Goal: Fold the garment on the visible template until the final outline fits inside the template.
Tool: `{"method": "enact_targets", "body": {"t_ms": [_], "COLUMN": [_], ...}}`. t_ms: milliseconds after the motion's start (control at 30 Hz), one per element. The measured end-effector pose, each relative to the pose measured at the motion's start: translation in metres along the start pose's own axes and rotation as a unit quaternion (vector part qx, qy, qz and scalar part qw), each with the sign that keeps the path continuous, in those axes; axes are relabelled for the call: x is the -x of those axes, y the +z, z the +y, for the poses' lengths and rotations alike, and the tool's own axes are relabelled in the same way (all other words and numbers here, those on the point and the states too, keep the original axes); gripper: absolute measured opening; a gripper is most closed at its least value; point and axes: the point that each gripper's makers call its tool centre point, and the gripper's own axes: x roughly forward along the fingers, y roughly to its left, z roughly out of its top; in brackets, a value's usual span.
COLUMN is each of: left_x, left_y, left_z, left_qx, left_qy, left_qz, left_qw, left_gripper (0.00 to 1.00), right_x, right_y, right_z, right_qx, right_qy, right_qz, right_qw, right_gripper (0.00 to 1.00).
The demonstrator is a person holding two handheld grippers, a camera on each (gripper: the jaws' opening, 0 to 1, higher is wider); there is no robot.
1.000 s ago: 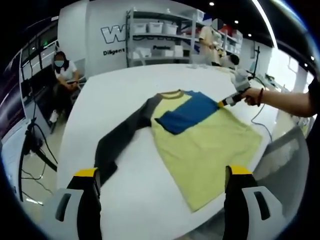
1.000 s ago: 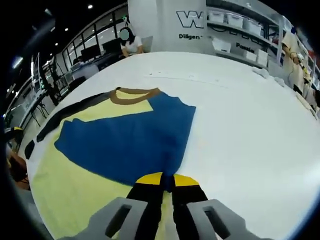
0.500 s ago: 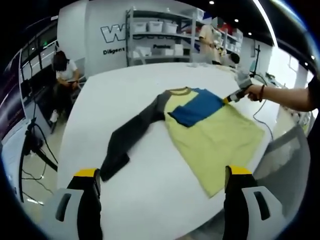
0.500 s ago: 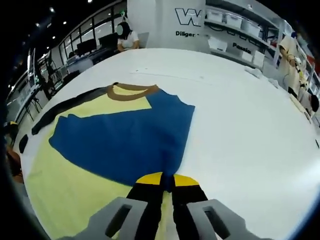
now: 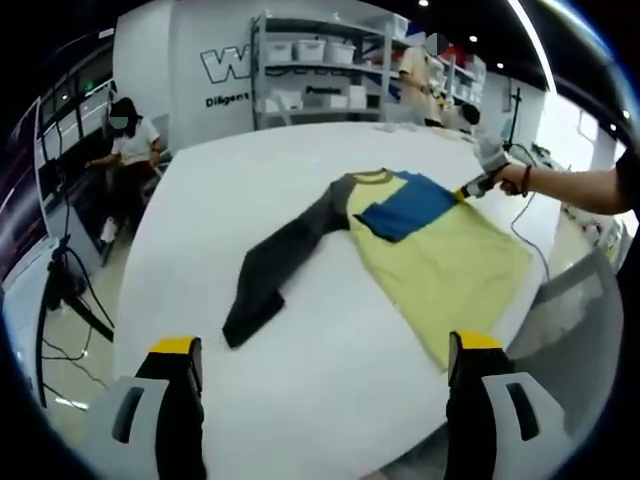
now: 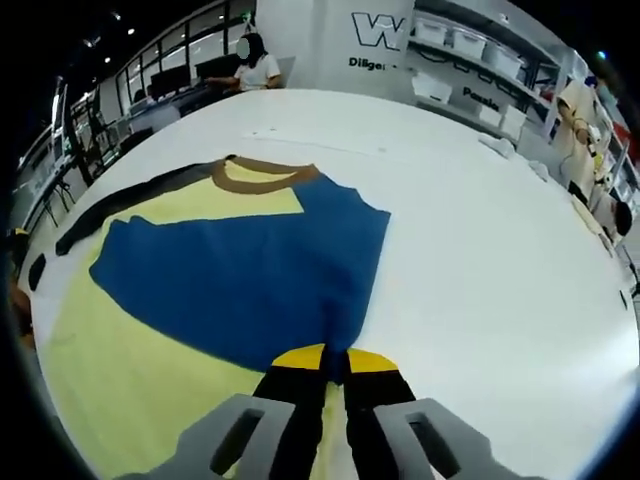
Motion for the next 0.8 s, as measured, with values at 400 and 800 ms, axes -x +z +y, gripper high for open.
{"method": "enact_targets", "body": {"t_ms": [400, 800], "left_x": [-0.007, -0.006], "left_y": [-0.001, 0.002], "left_z": [0.003, 0.012], "left_qx": [0.006, 0.012], "left_qy": [0.005, 0.019], "left_qz": [0.004, -0.001], "left_qw": [1.0000, 0.9997], "left_gripper": [0.96, 0.95], "right_x": [-0.003, 0.011], "right_y": [-0.001, 0.016], "right_z": [-0.017, 0.000], "right_qx": [-0.023, -0.091], "right_qy": [-0.005, 0.035], "right_qz": [-0.002, -0.088], "right_qw": [0.9997, 0.9914], "right_gripper": [0.00, 0.46]}}
